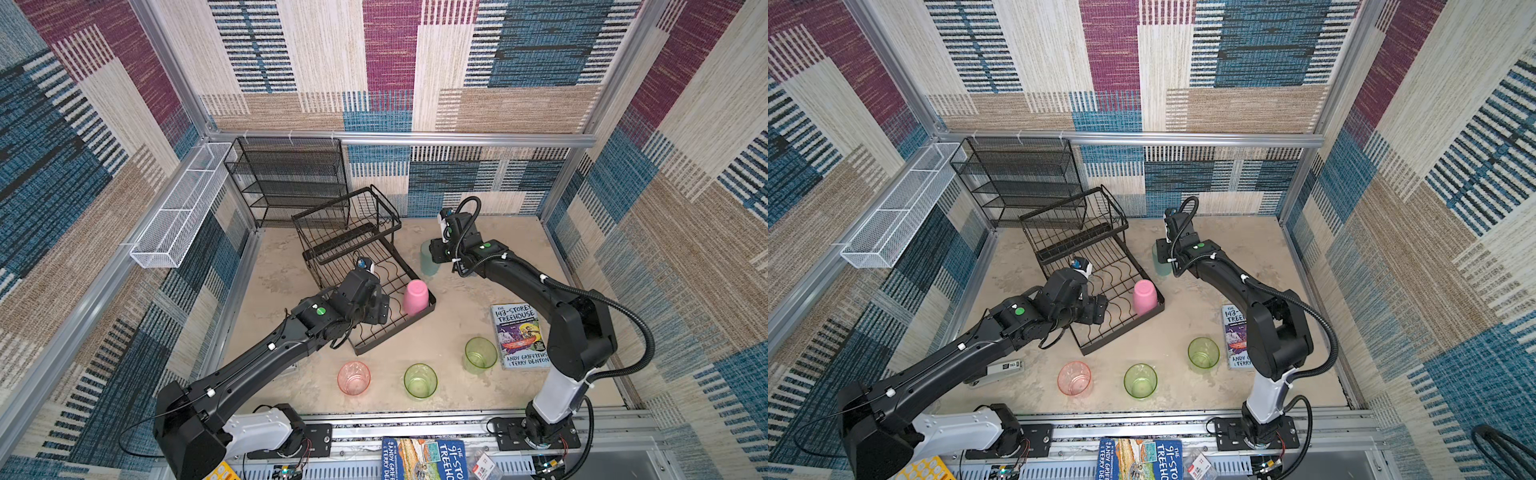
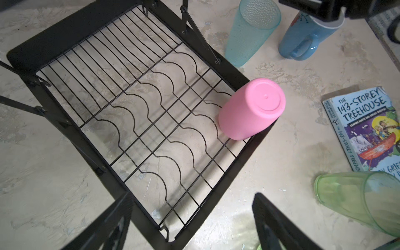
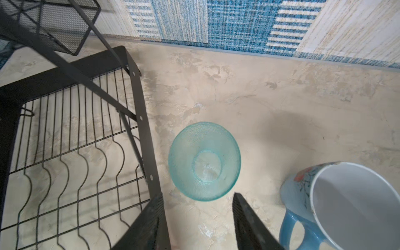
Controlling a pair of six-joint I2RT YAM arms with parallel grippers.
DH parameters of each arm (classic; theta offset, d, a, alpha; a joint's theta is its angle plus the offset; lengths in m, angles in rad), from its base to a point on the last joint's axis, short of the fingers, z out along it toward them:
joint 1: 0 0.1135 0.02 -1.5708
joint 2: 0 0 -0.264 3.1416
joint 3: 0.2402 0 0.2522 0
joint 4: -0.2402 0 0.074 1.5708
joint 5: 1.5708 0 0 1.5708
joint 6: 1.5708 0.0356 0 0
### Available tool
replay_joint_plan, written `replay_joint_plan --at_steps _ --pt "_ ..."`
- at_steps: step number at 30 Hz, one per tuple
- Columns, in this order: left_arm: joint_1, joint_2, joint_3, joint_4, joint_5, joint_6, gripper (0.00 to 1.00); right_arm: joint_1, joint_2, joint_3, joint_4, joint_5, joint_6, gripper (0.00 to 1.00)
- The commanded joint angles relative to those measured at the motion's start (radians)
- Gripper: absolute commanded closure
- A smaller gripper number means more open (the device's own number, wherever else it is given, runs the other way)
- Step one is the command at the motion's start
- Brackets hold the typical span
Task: Load cups into a dish rack
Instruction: Pick up the cup from the top-center of the table.
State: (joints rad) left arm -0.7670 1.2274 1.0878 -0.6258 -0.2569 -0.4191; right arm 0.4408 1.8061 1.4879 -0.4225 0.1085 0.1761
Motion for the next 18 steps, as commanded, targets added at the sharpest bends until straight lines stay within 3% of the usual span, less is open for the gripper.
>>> replay_joint_plan --at_steps 1,7,18 --pt "0.002 0.013 0.012 -0.025 0.016 0.063 0.1 -0.004 0.046 0.062 -0.071 0.062 0.023 0.47" --pt "0.005 0.043 0.03 -0.024 0.025 0.101 0.1 -0.026 0.133 0.19 -0.147 0.056 0.027 0.49" --pt "0.048 0.081 0.025 0.02 0.087 0.154 0.1 -0.055 0.187 0.257 -0.214 0.022 0.013 0.58"
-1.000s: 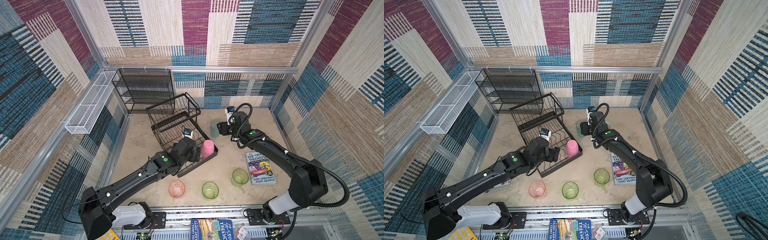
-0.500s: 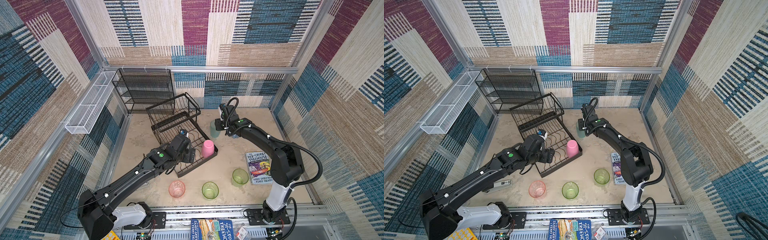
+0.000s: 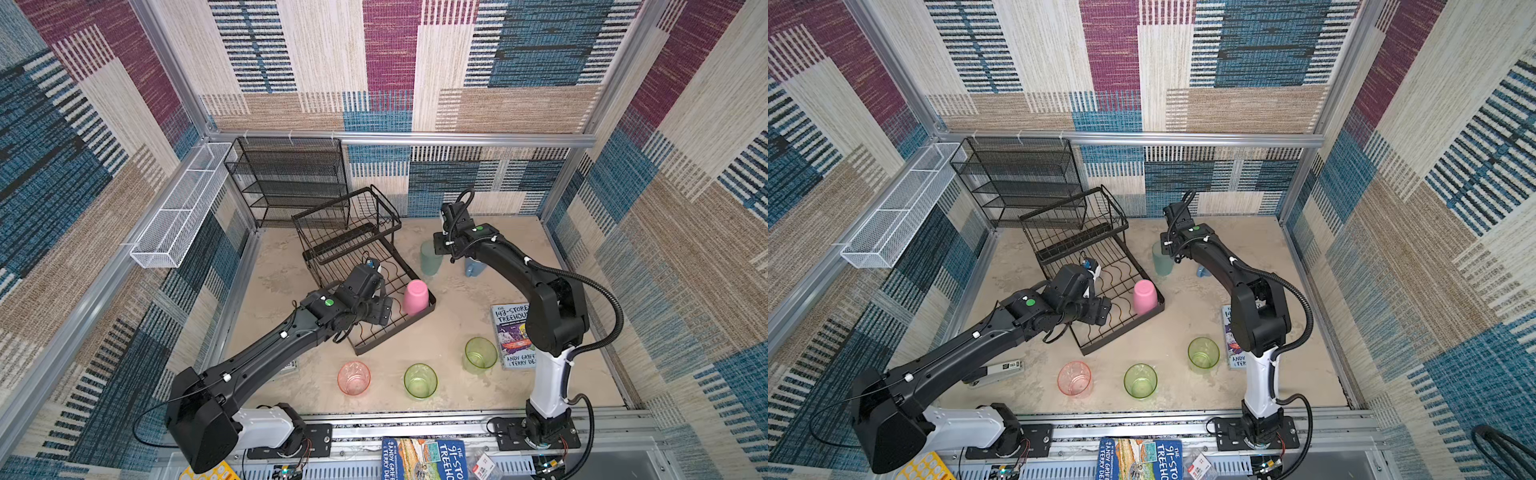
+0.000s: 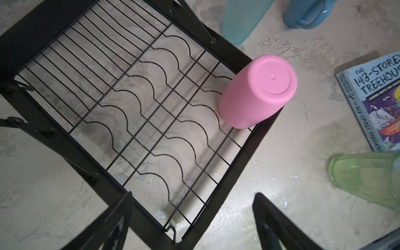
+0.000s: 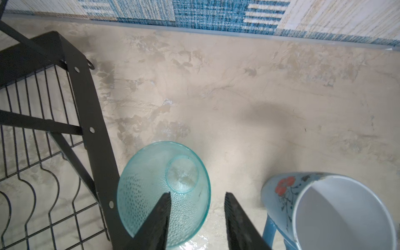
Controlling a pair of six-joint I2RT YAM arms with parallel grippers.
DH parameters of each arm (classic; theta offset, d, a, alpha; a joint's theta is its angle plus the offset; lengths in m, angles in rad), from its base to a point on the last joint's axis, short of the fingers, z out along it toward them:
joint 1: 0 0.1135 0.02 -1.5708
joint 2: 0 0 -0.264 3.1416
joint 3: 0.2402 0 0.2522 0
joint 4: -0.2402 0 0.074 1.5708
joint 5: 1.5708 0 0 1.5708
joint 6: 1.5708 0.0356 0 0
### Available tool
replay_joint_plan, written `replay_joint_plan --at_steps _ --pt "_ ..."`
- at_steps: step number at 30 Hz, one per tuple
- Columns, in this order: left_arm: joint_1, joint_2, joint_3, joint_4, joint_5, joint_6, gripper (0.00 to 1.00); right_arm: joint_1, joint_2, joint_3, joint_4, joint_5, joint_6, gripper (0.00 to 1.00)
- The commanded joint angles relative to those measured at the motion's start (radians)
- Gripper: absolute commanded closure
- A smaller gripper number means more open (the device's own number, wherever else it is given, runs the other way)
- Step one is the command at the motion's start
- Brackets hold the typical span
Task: Load cups into a dish rack
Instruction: Pick up the cup from the top-center of the table.
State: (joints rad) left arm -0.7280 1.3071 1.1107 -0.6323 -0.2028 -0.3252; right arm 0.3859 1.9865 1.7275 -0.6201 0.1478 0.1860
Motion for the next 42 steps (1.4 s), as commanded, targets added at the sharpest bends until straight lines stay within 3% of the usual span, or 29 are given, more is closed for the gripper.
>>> replay_joint_plan --at_steps 1,22,34,42 --pt "0.014 0.001 -0.002 0.034 0.042 0.066 0.1 -0.001 0.012 0.026 -0.025 -0.019 0.003 0.59" --pt "0.056 -0.004 -0.041 0.098 0.1 0.053 0.11 -0.002 0.099 0.097 -0.097 -0.024 0.016 0.77" --pt "0.058 -0.006 -0.049 0.106 0.113 0.043 0.11 -0.005 0.111 0.099 -0.098 -0.01 0.004 0.8" --pt "0.058 -0.023 -0.059 0.105 0.112 0.024 0.11 -0.005 0.089 0.082 -0.078 -0.012 0.011 0.93"
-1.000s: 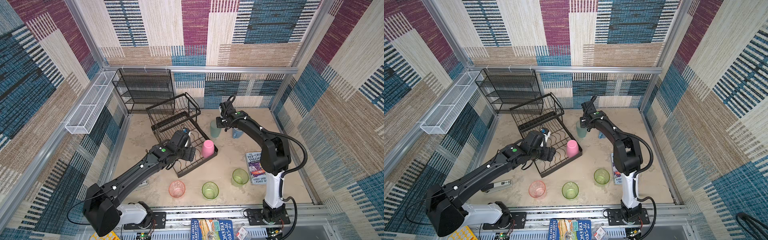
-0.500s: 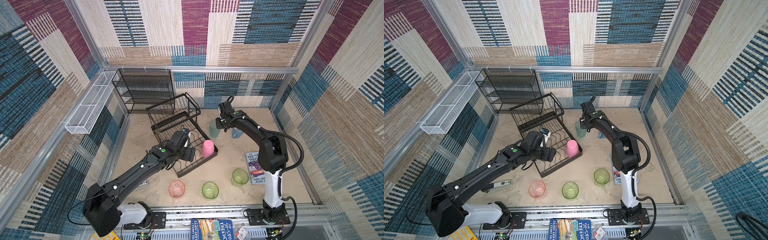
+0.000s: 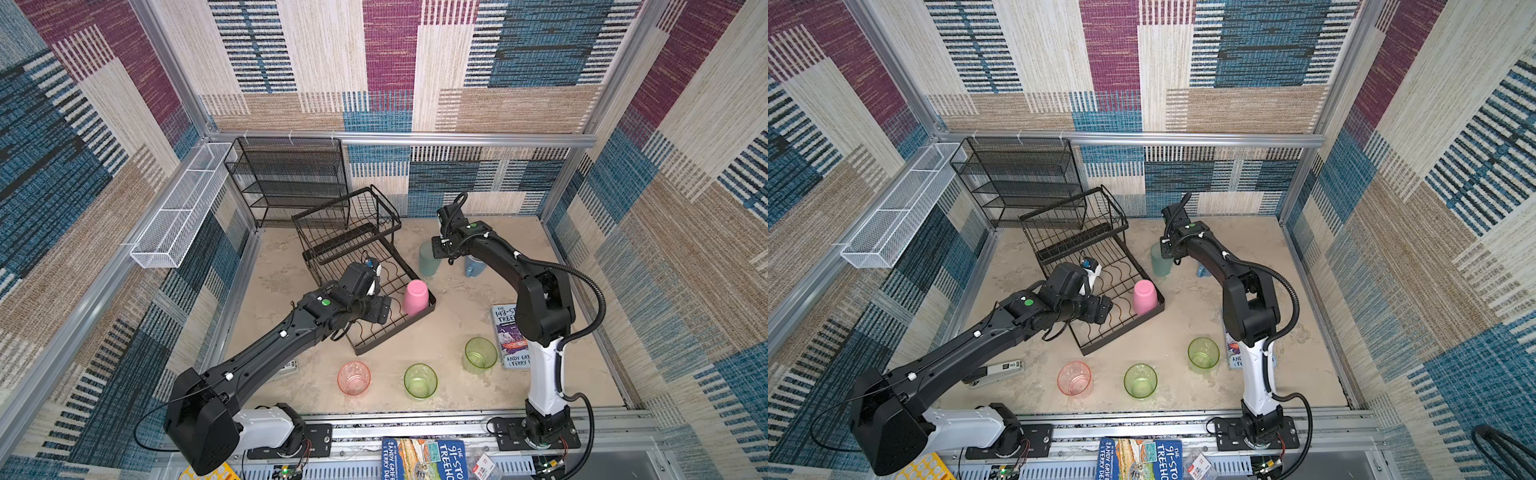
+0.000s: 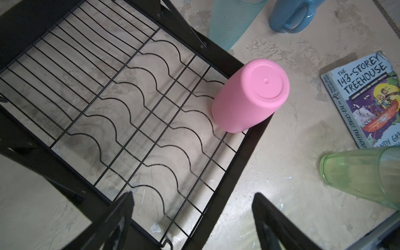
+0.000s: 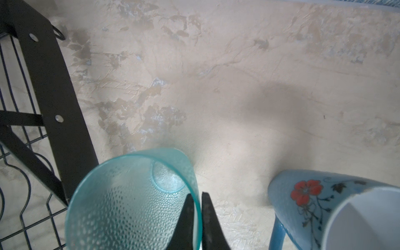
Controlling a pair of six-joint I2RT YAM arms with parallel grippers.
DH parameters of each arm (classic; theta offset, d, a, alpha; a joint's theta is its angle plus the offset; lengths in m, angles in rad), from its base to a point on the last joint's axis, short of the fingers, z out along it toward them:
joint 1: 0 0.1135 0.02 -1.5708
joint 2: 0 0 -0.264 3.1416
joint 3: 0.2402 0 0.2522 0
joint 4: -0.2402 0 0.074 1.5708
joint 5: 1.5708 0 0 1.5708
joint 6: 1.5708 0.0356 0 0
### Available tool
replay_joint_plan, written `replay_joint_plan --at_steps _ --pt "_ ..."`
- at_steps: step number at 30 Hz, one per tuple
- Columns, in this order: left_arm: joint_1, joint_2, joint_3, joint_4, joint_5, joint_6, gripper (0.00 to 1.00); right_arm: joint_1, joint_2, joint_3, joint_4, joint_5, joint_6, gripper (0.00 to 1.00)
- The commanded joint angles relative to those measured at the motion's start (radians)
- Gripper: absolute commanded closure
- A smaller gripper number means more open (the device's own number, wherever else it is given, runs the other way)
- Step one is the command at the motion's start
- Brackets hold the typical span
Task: Load cups into a dish rack
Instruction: Pick up the cup from the top-center of the table.
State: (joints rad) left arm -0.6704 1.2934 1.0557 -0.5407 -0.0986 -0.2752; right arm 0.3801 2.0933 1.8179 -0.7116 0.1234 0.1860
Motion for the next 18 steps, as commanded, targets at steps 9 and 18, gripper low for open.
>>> replay_joint_plan --at_steps 9,18 --pt "0.0 -0.02 -0.017 0.012 0.04 -0.107 0.1 0.001 -0.135 -0.119 0.088 0.026 0.029 1.0" --pt "-0.001 -0.044 -0.022 0.028 0.099 -0.247 0.1 0.001 -0.307 -0.25 0.167 0.059 0.042 1.0"
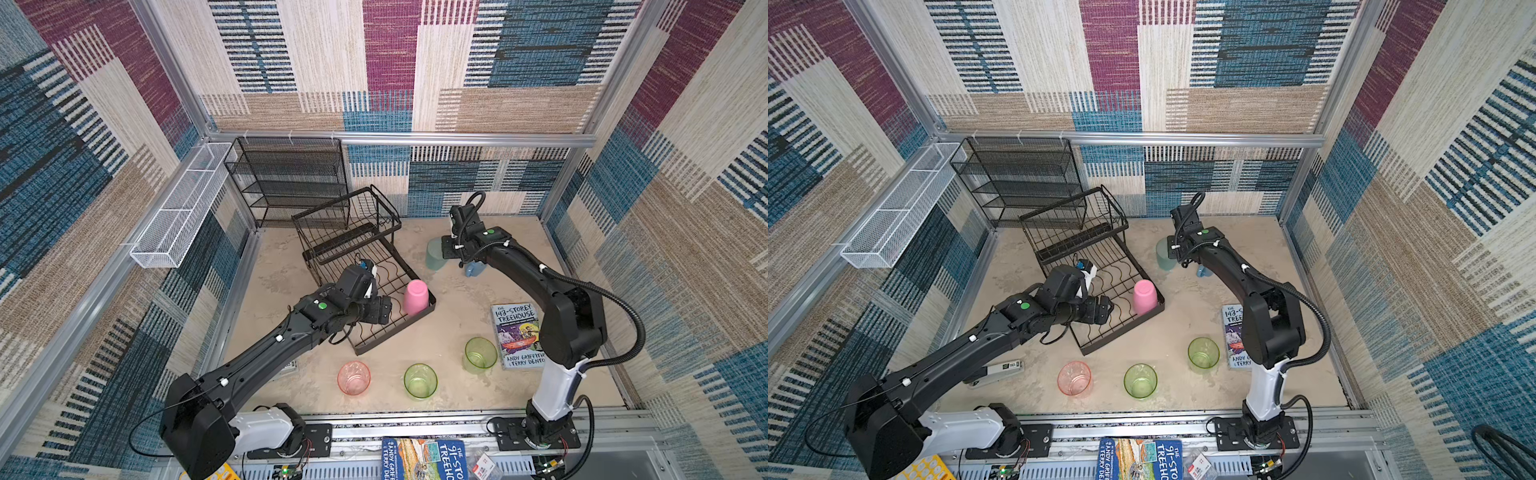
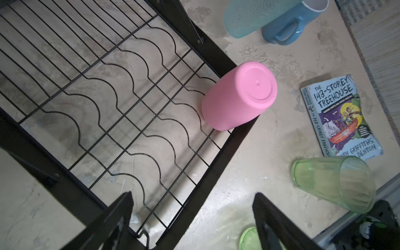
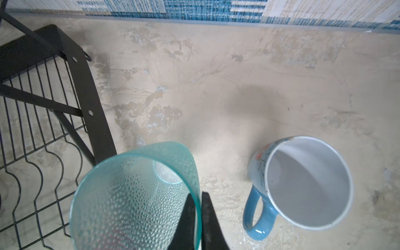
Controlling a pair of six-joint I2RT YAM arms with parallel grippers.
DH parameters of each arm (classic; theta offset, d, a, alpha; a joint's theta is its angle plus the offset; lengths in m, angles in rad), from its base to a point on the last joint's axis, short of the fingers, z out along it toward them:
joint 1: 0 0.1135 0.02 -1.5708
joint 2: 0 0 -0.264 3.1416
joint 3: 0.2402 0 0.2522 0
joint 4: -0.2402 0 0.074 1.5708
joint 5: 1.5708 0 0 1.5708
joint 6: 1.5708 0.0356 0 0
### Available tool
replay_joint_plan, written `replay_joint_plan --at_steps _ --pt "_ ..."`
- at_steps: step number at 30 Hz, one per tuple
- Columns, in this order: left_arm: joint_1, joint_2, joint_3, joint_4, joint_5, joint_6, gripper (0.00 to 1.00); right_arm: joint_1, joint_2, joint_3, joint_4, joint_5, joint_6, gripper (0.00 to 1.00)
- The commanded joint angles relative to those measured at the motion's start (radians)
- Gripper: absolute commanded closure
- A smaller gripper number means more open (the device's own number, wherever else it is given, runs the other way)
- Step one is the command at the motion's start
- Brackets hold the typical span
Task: Load cups into a dish rack
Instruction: Pick up the cup from the top-center of the table, then place the cup upside down at the dish rack.
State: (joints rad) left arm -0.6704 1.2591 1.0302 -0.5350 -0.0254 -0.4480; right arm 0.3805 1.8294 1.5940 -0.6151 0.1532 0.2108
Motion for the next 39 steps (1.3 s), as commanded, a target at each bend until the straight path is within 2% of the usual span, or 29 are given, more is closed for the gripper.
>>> replay_joint_plan --at_steps 1,6,12,18,22,28,34,39 --pt "-0.001 -0.016 0.005 0.024 0.026 -0.088 0.1 0.0 -0.067 -0.042 0.081 0.035 0.019 1.0" --pt "0.0 -0.044 0.007 0.044 0.028 -0.179 0.09 0.001 -0.196 -0.142 0.163 0.034 0.024 1.0" --pt "0.0 -0.091 -0.01 0.129 0.052 -0.346 0.09 0.0 -0.361 -0.279 0.288 -0.014 0.037 1.0" --pt "0.0 -0.13 -0.043 0.28 0.061 -0.553 0.09 0.001 -0.491 -0.398 0.416 -0.147 0.047 1.0" --pt "0.0 -0.126 -0.066 0.401 0.058 -0.704 0.09 0.001 -0.552 -0.475 0.509 -0.269 0.061 1.0" --pt "-0.001 -0.086 -0.087 0.565 0.064 -0.92 0.09 0.0 -0.633 -0.554 0.595 -0.366 0.078 1.0" --pt "-0.009 -0.081 -0.097 0.599 0.014 -1.082 0.09 0.0 -0.687 -0.618 0.686 -0.446 0.091 1.0" --pt "-0.014 -0.11 -0.094 0.591 -0.044 -1.152 0.07 0.001 -0.721 -0.699 0.792 -0.492 0.117 1.0"
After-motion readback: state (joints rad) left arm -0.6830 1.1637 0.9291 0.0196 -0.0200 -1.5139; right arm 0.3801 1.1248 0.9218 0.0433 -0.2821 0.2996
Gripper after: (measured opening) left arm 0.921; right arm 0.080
